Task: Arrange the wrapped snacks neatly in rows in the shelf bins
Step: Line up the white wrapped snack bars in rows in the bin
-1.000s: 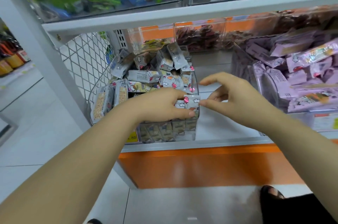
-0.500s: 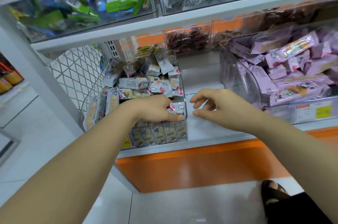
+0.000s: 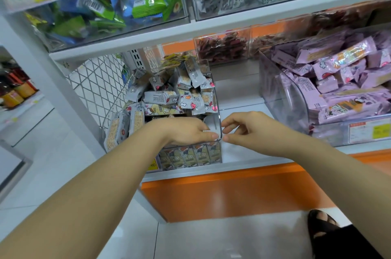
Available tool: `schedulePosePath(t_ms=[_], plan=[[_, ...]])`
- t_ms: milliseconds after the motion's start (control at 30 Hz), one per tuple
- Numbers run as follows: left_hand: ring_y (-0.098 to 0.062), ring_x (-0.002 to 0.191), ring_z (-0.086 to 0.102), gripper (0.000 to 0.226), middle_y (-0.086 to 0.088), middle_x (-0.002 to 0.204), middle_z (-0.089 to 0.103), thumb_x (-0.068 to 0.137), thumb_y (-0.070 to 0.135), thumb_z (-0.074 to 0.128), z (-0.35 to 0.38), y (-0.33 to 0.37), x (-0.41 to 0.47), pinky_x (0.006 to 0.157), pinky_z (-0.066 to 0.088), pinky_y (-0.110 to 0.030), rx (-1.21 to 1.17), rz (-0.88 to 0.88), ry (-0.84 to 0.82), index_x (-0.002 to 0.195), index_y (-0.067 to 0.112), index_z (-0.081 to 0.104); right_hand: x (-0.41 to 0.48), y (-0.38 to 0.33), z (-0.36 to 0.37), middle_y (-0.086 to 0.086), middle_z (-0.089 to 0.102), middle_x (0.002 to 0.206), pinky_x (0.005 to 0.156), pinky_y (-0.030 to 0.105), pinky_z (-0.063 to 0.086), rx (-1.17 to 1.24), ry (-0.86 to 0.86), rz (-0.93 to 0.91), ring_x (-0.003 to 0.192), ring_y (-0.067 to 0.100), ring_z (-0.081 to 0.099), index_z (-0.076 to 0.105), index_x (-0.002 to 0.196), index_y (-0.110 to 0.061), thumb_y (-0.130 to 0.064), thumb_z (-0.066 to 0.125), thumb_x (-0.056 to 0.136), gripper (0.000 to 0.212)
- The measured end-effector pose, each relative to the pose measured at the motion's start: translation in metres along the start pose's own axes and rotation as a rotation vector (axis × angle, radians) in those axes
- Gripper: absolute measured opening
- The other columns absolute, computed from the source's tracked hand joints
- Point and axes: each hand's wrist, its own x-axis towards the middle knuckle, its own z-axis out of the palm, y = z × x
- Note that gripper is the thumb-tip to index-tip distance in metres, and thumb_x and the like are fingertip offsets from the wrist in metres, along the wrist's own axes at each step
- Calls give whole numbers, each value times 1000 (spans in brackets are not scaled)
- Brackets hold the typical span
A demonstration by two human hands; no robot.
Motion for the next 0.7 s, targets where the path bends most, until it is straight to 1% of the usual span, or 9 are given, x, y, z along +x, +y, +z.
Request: schedulePosePath(t_ms=[67, 167, 200, 300, 367, 500, 567, 633, 700], plan=[[-12, 77, 49, 44, 7, 79, 51, 97, 52, 32, 0, 1, 0, 70, 38, -27, 39, -13, -21, 101, 16, 56, 0, 0, 1, -18, 61, 103, 73, 15, 46, 2, -1, 9, 83, -2, 60, 56, 113, -32, -43, 63, 85, 32], [-18, 98, 52, 52, -1, 108, 58, 98, 54, 29, -1, 3, 1, 90, 40, -31, 68, -45, -73, 119, 15, 56, -1, 0, 3, -16, 61, 104, 75, 18, 47, 1, -17, 20, 84, 1, 61, 55, 118, -30, -41, 63, 86, 35], [-18, 95, 52, 51, -3, 109, 59, 98, 54, 29, -3, 4, 1, 88, 39, -32, 66, -51, -76, 114, 15, 57, -2, 0, 3, -15, 61, 105, 77, 20, 48, -1, -21, 22, 84, 1, 61, 54, 120, -30, -41, 63, 86, 36], [-15, 78, 50, 45, 0, 88, 56, 98, 53, 31, -6, 5, -1, 78, 37, -31, 36, -42, -29, 88, 18, 57, -3, 0, 2, -14, 60, 107, 81, 24, 50, -10, -23, 19, 85, 3, 61, 54, 120, -31, -40, 63, 86, 36], [-15, 92, 55, 45, 2, 102, 59, 99, 52, 31, -6, 3, -3, 85, 40, -30, -18, -28, 1, 99, 17, 60, -3, 0, 1, -14, 60, 107, 82, 24, 51, -7, -16, 12, 85, 3, 61, 55, 118, -31, -40, 64, 85, 35], [-26, 109, 55, 53, -11, 119, 59, 101, 49, 27, 1, 5, -2, 94, 41, -36, -29, -35, -12, 118, 7, 56, -3, -1, -1, -17, 59, 105, 80, 22, 50, -2, 0, 3, 83, 2, 61, 56, 118, -31, -39, 64, 85, 34], [-25, 101, 55, 52, -9, 107, 59, 101, 47, 25, 3, 6, -1, 88, 41, -35, -6, -38, -9, 117, 7, 54, -2, -1, -1, -17, 59, 104, 77, 19, 49, 0, 6, 0, 81, 2, 61, 56, 118, -32, -39, 64, 85, 34], [-18, 81, 49, 47, -3, 83, 51, 102, 45, 26, 5, 6, -1, 74, 37, -31, -18, -19, 33, 104, 8, 54, -3, 0, -1, -17, 59, 104, 75, 17, 48, 6, 8, 0, 80, 2, 60, 56, 117, -33, -39, 64, 85, 34], [-13, 69, 42, 44, 0, 74, 43, 102, 43, 27, 8, 3, -1, 66, 34, -30, -77, -2, 90, 96, 7, 52, -4, 0, -1, -18, 59, 103, 73, 15, 46, 9, 11, -1, 79, 2, 60, 56, 116, -34, -39, 64, 85, 32]])
